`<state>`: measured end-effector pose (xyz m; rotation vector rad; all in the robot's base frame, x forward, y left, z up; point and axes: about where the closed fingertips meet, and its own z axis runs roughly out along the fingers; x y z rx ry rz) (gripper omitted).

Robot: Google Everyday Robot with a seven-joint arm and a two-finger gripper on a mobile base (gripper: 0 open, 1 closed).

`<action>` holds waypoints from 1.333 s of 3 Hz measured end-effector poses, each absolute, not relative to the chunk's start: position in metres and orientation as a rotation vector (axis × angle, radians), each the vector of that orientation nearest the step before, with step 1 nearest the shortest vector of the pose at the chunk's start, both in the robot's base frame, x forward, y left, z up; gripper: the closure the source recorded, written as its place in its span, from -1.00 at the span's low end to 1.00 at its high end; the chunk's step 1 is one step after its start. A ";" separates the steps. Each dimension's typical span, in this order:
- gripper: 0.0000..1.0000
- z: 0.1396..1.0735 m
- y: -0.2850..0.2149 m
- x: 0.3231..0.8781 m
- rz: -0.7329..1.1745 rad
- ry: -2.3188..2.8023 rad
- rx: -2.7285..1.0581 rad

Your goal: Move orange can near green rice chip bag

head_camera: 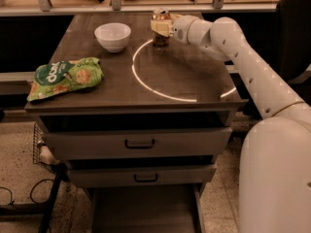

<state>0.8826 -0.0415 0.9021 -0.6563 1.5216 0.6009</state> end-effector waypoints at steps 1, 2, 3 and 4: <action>1.00 0.902 -0.039 0.883 0.603 1.522 -0.658; 1.00 0.903 -0.039 0.882 0.603 1.521 -0.659; 1.00 0.932 -0.043 0.867 0.596 1.499 -0.670; 1.00 0.968 -0.050 0.834 0.559 1.459 -0.697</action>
Offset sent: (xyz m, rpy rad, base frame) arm -0.0017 -0.0020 0.0119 -0.0034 -0.0036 -0.0036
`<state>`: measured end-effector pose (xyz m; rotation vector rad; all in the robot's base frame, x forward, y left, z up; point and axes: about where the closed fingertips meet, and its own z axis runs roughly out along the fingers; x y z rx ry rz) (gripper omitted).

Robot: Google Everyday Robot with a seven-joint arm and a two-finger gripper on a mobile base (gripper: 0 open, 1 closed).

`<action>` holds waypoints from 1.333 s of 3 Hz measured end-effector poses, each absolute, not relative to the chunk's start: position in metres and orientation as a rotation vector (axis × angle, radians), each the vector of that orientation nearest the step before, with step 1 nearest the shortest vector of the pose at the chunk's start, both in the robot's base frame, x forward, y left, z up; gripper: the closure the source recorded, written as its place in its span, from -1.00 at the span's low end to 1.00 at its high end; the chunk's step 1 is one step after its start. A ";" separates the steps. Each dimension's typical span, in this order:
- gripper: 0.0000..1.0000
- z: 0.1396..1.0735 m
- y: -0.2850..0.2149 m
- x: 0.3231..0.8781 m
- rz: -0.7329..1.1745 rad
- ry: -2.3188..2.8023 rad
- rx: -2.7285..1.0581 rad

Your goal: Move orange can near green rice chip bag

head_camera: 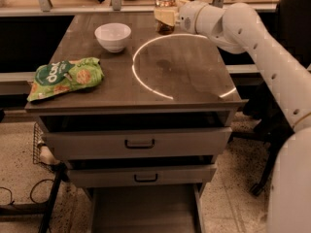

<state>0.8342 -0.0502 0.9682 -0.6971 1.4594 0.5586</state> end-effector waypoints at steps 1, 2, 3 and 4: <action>1.00 0.979 -0.049 0.797 0.579 1.450 -0.731; 1.00 0.982 -0.044 0.753 0.627 1.465 -0.777; 1.00 0.976 -0.035 0.707 0.682 1.475 -0.813; 1.00 0.969 -0.017 0.665 0.732 1.477 -0.855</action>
Offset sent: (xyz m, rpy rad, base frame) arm -0.1391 0.0072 0.0125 -0.0396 0.0732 0.1602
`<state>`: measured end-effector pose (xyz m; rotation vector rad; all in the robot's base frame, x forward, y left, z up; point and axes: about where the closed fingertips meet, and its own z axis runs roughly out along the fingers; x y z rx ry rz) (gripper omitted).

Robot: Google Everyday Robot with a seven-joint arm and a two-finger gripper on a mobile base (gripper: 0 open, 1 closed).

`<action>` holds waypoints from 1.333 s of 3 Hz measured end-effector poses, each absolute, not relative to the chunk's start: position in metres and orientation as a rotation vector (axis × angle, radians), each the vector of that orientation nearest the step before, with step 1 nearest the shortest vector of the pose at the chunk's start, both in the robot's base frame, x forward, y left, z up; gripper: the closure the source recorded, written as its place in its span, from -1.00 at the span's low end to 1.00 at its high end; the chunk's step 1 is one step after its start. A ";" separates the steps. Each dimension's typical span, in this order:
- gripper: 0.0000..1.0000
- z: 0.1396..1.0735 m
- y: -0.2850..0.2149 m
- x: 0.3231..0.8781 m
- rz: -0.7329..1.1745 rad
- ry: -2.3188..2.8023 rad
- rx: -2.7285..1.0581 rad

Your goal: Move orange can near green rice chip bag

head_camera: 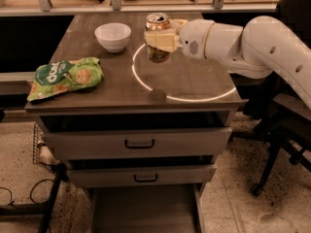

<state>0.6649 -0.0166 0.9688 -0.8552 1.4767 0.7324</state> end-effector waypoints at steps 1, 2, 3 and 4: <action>1.00 0.953 0.014 0.632 0.823 1.458 -0.923; 1.00 0.936 0.044 0.618 0.905 1.424 -1.007; 1.00 0.922 0.065 0.615 0.956 1.403 -1.071; 1.00 0.908 0.084 0.614 1.004 1.379 -1.126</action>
Offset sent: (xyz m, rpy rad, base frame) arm -0.0621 0.0925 -0.0545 0.0044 0.0382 0.3421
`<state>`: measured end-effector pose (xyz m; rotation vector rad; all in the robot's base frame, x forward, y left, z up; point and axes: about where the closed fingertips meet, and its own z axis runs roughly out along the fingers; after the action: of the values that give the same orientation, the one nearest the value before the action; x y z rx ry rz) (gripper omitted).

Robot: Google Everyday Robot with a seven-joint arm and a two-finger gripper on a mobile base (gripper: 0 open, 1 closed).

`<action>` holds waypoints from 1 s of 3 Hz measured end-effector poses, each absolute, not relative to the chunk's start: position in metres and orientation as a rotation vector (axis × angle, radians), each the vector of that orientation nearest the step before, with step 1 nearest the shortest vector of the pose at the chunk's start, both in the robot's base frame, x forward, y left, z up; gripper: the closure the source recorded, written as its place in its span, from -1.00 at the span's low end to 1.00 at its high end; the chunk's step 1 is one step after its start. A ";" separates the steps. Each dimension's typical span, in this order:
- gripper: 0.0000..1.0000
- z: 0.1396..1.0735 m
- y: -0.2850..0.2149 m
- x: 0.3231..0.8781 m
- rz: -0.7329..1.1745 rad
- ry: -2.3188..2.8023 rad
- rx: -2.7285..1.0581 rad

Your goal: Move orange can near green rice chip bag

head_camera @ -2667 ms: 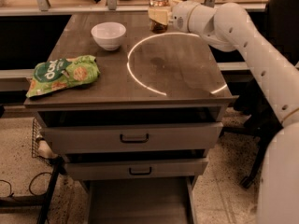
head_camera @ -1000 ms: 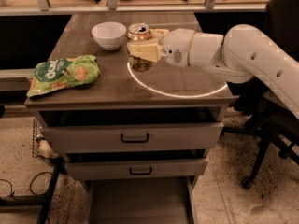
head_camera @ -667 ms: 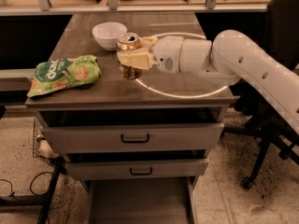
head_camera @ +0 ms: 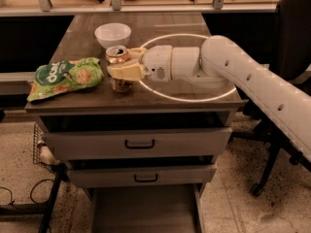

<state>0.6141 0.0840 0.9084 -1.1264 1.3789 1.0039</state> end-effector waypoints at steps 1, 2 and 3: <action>0.66 0.909 0.087 0.613 1.008 1.377 -1.130; 0.17 0.909 0.089 0.612 1.011 1.374 -1.134; -0.27 0.909 0.092 0.611 1.014 1.372 -1.137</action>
Offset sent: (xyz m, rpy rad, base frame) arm -0.0012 0.0028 0.0003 0.0004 0.0004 0.0054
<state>0.6109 0.0919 0.9093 -1.1373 1.3720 1.0145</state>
